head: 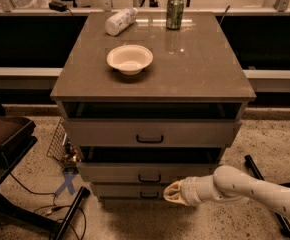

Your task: Close middle drawer

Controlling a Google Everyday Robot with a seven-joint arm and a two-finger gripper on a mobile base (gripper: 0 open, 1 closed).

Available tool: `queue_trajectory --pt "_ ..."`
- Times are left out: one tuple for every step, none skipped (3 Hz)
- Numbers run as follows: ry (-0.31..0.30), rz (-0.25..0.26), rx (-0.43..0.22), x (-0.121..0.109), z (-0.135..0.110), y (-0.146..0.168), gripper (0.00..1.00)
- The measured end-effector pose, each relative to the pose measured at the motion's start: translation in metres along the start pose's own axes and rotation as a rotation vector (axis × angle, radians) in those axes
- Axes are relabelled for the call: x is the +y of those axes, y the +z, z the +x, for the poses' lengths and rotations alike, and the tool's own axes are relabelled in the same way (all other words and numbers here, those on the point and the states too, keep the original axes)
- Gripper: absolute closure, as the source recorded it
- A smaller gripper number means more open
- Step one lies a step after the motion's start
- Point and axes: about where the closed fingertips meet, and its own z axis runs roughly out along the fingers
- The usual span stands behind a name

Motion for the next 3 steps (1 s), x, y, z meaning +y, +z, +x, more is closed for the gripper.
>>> queue_trajectory --pt "-0.004 0.03 -0.029 -0.024 0.004 -0.002 1.0" --pt "-0.005 0.056 -0.041 -0.052 0.008 -0.004 1.0" --pt "0.028 0.065 -0.027 -0.094 0.031 0.009 1.0"
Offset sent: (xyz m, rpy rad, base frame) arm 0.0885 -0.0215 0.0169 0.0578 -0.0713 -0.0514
